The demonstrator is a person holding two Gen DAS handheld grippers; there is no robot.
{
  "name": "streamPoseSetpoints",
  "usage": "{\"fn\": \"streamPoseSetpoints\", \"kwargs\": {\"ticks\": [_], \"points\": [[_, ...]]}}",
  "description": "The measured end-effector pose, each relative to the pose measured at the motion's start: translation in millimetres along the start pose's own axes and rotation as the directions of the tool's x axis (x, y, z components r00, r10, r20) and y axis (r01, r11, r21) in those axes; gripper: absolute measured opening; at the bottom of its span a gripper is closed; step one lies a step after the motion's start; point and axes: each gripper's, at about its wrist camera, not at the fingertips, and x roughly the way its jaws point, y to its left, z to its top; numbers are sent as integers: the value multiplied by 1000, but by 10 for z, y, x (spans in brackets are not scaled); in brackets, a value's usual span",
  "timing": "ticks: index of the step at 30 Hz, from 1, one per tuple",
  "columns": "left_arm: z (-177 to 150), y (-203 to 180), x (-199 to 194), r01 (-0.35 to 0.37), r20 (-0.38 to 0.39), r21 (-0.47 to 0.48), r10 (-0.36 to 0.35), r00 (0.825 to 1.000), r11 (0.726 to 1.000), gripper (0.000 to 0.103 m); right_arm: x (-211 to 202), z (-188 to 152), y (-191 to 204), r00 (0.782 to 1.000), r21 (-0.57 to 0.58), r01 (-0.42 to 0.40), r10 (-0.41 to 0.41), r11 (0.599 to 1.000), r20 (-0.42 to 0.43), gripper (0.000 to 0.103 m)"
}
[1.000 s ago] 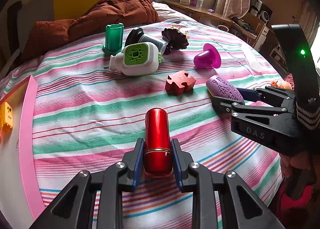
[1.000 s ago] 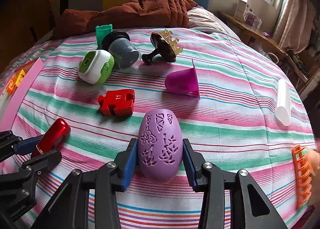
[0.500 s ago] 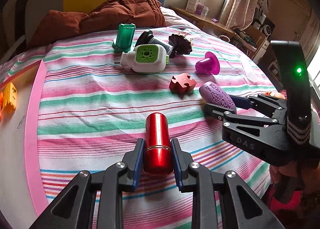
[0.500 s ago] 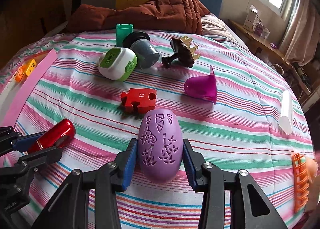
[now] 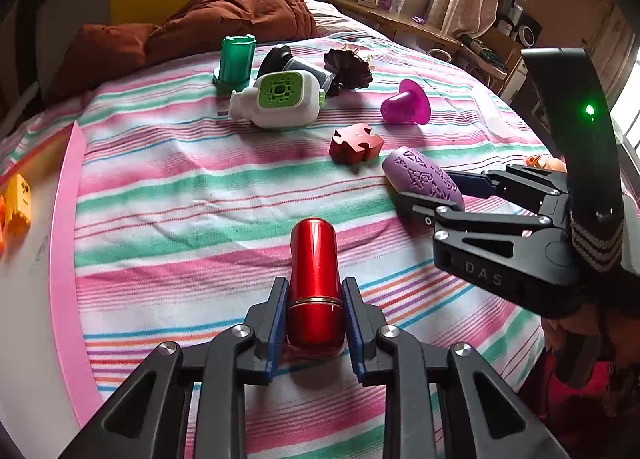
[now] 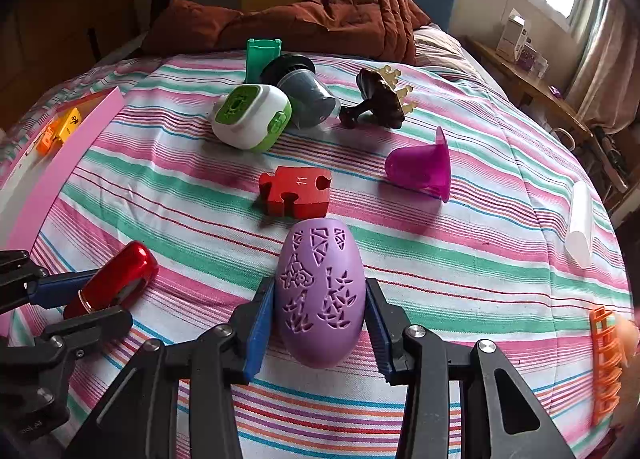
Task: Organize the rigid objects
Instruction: 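Carry the red cylinder into the tray and open the left gripper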
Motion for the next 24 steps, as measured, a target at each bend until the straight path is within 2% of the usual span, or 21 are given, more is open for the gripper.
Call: {"fn": "streamPoseSetpoints", "kwargs": {"ticks": [4, 6, 9, 17, 24], "points": [[146, -66, 108, -21, -49, 19, 22, 999, 1000, 30, 6, 0, -11, 1000, 1, -6, 6, 1000, 0, 44], [189, -99, 136, -31, -58, 40, 33, 998, 999, 25, 10, 0, -12, 1000, 3, -8, 8, 1000, 0, 44], [174, -91, 106, 5, -52, 26, -4, 999, 1000, 25, 12, 4, -13, 1000, -2, -9, 9, 1000, 1, 44], [107, 154, -240, 65, 43, -85, -62, 997, 994, 25, 11, 3, -30, 1000, 9, -13, 13, 1000, 9, 44], [150, 534, -571, 84, 122, -168, -64, 990, 982, 25, 23, -5, -50, 1000, 30, -29, 28, 999, 5, 44]]}}
